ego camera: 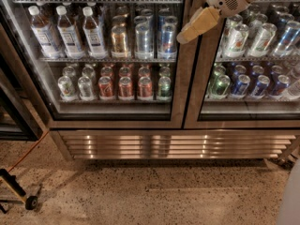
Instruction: Open left fridge door
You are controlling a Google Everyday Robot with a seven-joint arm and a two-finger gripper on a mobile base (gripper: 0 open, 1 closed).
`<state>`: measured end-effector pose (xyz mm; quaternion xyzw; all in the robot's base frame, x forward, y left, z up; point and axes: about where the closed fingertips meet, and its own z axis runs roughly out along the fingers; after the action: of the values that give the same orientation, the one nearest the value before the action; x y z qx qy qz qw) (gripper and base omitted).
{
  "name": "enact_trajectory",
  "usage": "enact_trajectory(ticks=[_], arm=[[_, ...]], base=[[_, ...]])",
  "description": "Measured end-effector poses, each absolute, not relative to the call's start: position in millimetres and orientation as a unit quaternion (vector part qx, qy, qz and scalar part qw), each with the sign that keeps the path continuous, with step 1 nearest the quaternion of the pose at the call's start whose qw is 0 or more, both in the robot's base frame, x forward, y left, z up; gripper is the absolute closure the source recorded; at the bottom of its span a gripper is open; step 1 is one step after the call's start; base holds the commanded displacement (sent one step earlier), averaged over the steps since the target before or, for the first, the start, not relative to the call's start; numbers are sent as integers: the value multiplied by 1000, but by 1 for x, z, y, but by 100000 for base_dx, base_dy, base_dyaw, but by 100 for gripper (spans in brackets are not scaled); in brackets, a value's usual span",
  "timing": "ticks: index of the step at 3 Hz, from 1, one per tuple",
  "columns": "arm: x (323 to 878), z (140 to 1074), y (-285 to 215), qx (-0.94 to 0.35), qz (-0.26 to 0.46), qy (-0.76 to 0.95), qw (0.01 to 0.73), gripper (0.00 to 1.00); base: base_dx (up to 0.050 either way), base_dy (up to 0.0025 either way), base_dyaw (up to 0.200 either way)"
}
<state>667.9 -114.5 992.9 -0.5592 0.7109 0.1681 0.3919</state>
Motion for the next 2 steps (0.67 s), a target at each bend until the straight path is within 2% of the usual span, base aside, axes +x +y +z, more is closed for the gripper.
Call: enact_trajectory(ticks=[2], arm=[[668,993,-114,-559,168,711,392,66]], base=[[0,0,0]])
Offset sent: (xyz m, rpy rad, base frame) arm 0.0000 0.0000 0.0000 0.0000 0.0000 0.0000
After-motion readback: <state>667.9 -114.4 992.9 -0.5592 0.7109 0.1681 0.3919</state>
